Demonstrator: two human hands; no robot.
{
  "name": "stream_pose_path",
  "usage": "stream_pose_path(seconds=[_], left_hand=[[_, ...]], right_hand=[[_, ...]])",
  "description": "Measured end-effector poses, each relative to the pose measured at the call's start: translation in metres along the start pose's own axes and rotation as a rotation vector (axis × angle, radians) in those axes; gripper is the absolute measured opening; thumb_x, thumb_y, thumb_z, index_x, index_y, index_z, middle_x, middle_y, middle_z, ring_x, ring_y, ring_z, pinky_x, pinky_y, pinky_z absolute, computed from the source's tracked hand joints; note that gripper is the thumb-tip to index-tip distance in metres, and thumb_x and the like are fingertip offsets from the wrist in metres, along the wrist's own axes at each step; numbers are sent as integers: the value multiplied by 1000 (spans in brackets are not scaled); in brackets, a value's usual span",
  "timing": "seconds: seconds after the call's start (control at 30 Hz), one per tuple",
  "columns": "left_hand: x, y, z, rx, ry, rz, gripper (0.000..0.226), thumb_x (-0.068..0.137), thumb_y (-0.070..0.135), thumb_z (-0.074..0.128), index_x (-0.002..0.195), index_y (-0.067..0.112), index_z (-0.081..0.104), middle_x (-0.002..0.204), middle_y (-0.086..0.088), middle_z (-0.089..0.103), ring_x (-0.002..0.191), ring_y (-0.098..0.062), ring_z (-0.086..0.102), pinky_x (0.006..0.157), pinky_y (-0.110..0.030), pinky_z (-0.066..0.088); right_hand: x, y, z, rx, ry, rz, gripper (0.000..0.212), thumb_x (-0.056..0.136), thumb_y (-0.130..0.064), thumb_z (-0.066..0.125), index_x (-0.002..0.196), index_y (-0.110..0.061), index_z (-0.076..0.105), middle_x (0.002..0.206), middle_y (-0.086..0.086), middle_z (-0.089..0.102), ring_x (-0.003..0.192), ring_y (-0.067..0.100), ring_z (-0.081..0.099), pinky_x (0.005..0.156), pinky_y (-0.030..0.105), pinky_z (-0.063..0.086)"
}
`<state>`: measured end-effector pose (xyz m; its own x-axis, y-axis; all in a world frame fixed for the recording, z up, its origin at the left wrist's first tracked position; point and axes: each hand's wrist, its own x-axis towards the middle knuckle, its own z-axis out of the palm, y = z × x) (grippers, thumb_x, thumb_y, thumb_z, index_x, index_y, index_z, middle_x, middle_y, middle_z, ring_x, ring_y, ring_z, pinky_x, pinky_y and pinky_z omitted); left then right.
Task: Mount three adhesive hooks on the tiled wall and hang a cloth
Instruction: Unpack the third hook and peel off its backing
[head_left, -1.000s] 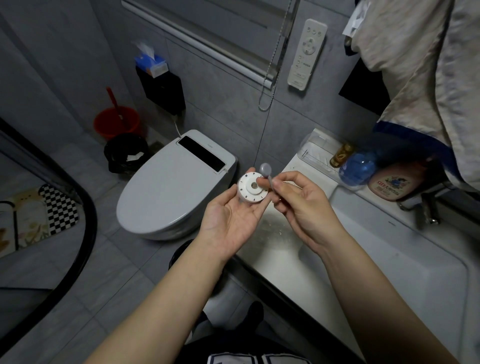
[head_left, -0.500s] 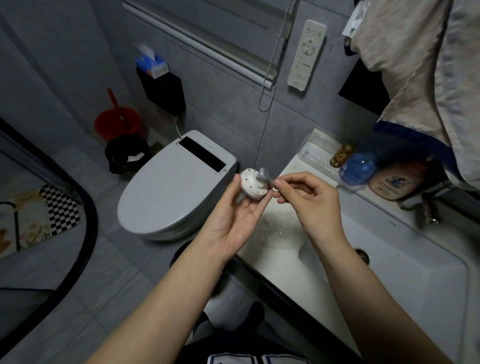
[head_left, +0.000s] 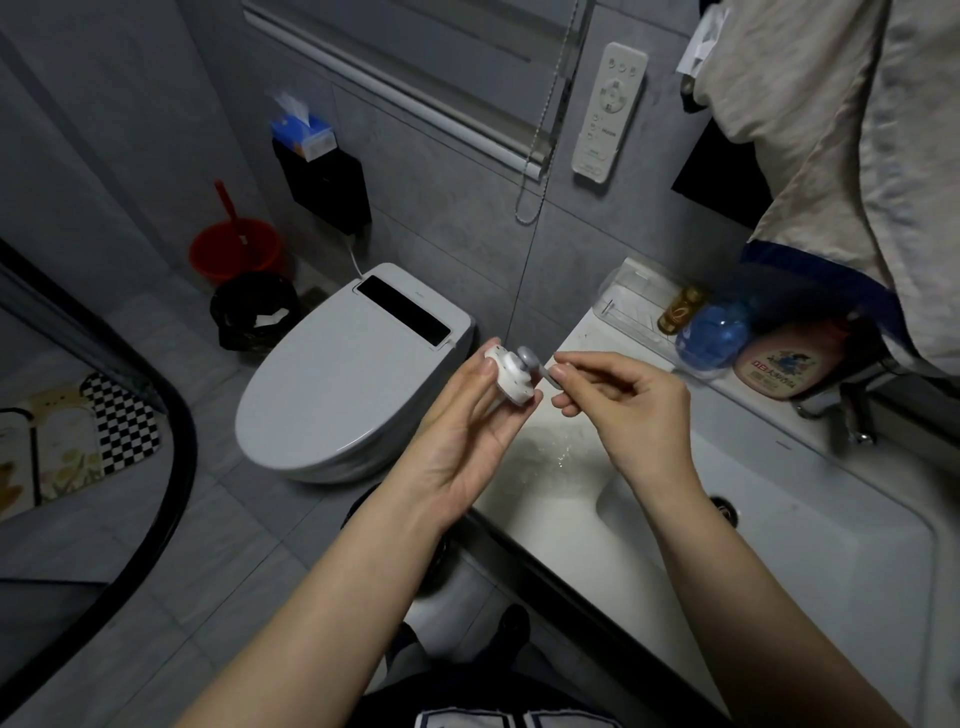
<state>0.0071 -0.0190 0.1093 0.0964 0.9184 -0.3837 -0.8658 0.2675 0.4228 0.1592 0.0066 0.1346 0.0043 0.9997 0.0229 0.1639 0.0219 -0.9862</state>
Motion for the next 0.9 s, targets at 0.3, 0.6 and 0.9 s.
stream_pose_path(seconds=[0.3,0.6,0.9], left_hand=[[-8,9,2,257,48,107,41,91,8,62,132,8,58,107,-11,74,105,-27,70,91,-29,57],[-10,11,4,412,106,130,37,92,5,63,128,8,60,129,-25,62,116,-38,64,103,-43,50],[-16,5,3,609,62,105,35,88,-1,66,122,8,65,110,-17,70,95,-24,72,85,-30,58]], right_hand=[[-1,-4,-4,-97,-201,-12,10,82,-12,77,92,-14,77,71,12,72,63,26,71,66,30,57],[-3,-13,-10,-85,-342,93,32,70,-4,85,100,-14,78,82,2,77,74,9,70,80,21,57],[3,-16,-13,-277,-212,-29,11,78,-36,79,80,-26,81,77,-2,74,68,19,70,72,38,58]])
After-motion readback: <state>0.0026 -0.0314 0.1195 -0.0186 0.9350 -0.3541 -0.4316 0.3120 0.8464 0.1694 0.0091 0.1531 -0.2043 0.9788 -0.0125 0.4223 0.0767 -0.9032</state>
